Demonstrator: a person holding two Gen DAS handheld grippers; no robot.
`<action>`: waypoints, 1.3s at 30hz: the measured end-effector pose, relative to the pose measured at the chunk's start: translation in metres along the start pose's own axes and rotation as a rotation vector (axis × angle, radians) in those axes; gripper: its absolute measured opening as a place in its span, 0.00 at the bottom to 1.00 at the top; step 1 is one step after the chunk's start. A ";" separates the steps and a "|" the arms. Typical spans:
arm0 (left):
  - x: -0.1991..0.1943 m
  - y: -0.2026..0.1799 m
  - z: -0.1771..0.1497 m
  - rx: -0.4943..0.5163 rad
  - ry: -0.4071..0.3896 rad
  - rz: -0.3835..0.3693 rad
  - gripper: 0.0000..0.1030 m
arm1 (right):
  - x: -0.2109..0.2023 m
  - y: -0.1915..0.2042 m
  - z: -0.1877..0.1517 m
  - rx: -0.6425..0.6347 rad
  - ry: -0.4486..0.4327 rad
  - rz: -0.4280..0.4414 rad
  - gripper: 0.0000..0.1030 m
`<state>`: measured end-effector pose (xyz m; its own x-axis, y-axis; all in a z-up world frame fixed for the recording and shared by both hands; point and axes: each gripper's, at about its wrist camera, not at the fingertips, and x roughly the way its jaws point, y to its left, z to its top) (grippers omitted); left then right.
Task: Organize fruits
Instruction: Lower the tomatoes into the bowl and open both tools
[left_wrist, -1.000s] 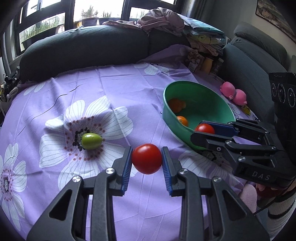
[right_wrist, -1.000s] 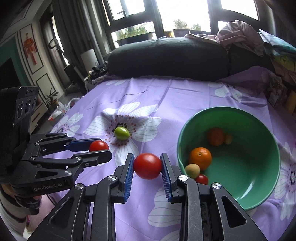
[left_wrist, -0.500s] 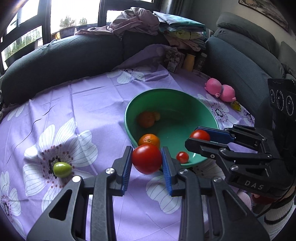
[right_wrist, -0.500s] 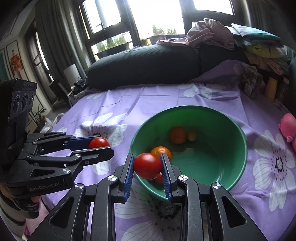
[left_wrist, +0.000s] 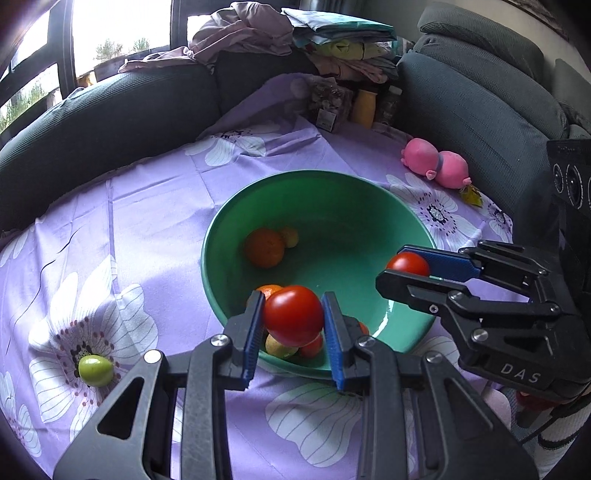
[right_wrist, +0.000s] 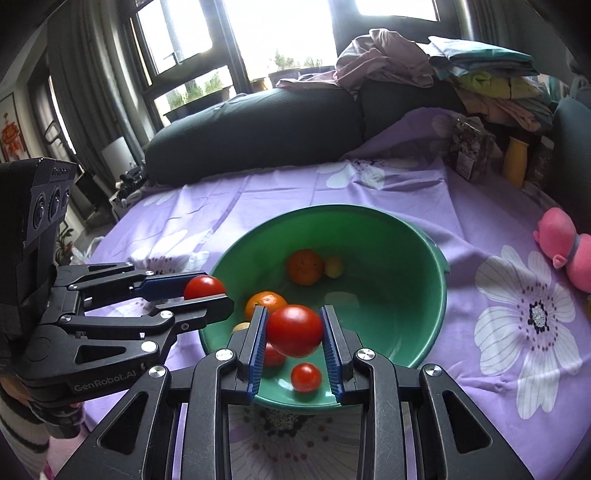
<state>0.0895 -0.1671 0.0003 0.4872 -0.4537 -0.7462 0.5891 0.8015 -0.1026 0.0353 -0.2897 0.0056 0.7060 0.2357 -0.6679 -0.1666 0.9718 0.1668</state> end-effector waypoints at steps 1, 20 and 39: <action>0.002 0.000 0.000 0.004 0.003 0.003 0.30 | 0.001 -0.001 0.000 0.002 0.002 -0.002 0.29; 0.034 0.001 -0.002 0.010 0.069 0.013 0.30 | 0.022 -0.009 -0.006 0.001 0.061 -0.024 0.29; 0.039 0.001 -0.002 0.013 0.078 0.015 0.31 | 0.026 -0.010 -0.009 0.009 0.087 -0.044 0.30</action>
<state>0.1078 -0.1834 -0.0301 0.4448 -0.4097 -0.7965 0.5909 0.8025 -0.0828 0.0492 -0.2930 -0.0197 0.6501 0.1924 -0.7351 -0.1303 0.9813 0.1416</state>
